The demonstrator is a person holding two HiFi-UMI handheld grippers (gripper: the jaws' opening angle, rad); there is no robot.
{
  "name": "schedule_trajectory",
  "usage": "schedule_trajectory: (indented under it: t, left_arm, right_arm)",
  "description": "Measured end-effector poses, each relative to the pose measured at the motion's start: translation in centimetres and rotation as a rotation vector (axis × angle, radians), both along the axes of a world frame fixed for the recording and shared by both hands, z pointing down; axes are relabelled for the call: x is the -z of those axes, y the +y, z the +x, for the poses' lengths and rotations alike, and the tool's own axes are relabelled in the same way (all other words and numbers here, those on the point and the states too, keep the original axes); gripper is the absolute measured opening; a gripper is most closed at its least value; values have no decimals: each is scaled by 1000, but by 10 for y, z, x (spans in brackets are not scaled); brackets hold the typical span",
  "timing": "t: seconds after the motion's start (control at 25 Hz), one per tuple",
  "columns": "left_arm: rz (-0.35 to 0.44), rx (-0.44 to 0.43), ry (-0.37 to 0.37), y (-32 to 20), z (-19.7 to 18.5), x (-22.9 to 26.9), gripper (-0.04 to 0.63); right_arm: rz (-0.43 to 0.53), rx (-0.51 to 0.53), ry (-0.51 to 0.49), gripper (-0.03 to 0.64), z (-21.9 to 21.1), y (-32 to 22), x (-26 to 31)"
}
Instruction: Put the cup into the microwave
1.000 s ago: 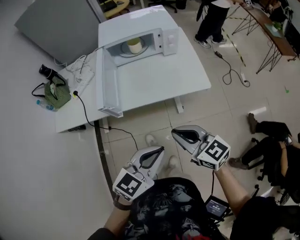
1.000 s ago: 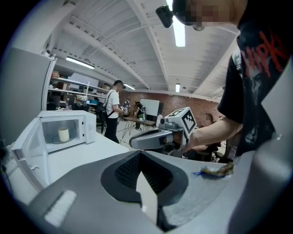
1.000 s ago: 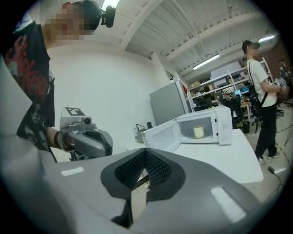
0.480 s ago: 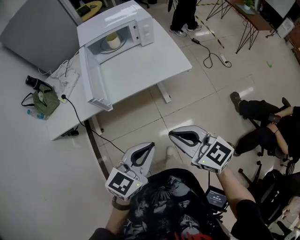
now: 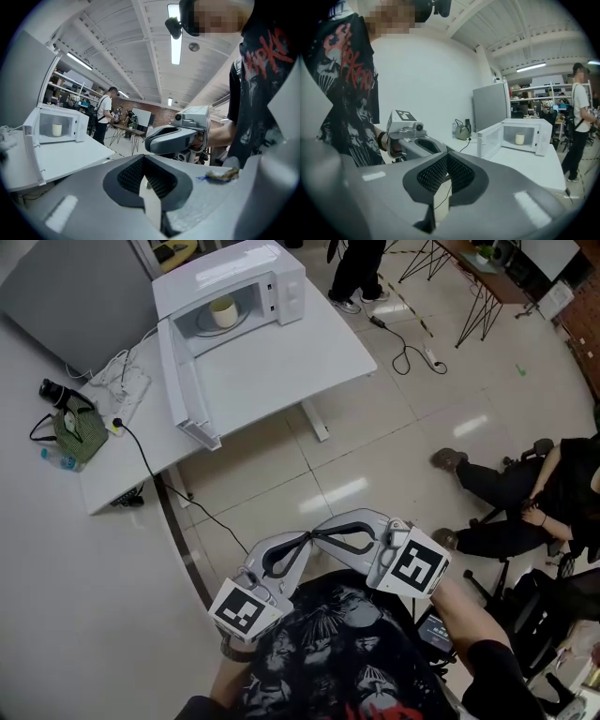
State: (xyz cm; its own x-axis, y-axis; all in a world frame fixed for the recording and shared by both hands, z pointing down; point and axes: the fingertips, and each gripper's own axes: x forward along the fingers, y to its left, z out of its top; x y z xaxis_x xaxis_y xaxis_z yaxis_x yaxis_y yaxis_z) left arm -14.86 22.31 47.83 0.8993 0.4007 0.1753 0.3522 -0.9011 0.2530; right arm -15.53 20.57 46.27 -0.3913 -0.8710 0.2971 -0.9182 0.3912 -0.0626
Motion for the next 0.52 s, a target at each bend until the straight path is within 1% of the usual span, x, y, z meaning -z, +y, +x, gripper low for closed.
schedule_trajectory:
  t: [0.08,0.2,0.4,0.52]
  left_arm:
    - [-15,17,0,-1,-1,-1,3]
    - [-31,21,3,-2,-3,-3,4]
    - [-8,12,-25,-7,-9,-9,5]
    - [-4,-9,-16,-1,-11,-9,5]
  right_arm:
    - [-5,22,12,3,-3,1,2]
    - [-14,51,34,3,-3,6,2]
    - [-35,56,80,3,-2,13,4]
    - [-52,42,119,3,-4,17,7]
